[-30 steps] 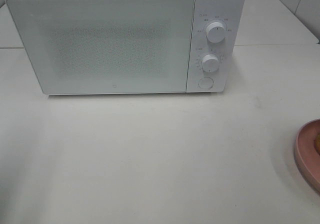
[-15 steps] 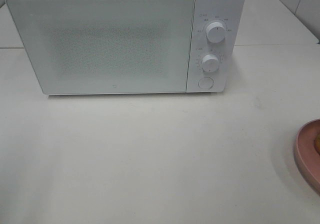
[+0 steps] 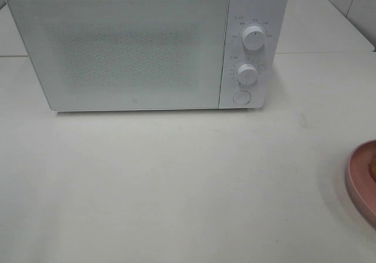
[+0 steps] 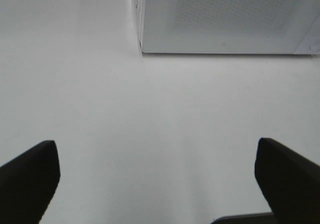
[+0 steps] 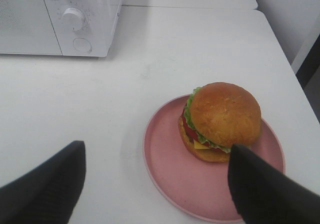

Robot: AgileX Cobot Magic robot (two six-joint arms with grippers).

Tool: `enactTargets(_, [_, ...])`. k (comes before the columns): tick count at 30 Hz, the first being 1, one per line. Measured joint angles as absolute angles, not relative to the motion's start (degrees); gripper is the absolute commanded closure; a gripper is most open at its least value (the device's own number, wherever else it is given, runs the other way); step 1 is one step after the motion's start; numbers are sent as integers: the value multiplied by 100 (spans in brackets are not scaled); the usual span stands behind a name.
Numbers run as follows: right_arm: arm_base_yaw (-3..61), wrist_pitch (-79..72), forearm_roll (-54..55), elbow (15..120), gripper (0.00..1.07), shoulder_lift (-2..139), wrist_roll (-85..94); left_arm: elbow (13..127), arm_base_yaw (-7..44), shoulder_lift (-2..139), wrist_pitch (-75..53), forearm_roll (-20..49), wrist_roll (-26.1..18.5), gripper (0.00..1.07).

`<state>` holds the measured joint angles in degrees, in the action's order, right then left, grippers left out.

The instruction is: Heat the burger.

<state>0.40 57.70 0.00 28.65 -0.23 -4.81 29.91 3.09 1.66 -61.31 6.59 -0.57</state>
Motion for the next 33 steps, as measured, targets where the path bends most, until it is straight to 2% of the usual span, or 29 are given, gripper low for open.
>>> enactTargets(7, [40,5770,0,2865,31,-23,-481,2979,-103,-23,-6131,659,-57,9])
enactTargets(33, [40,5770,0,2865,31,-23,-481,2979,-115,-23,-6131,659,-57,9])
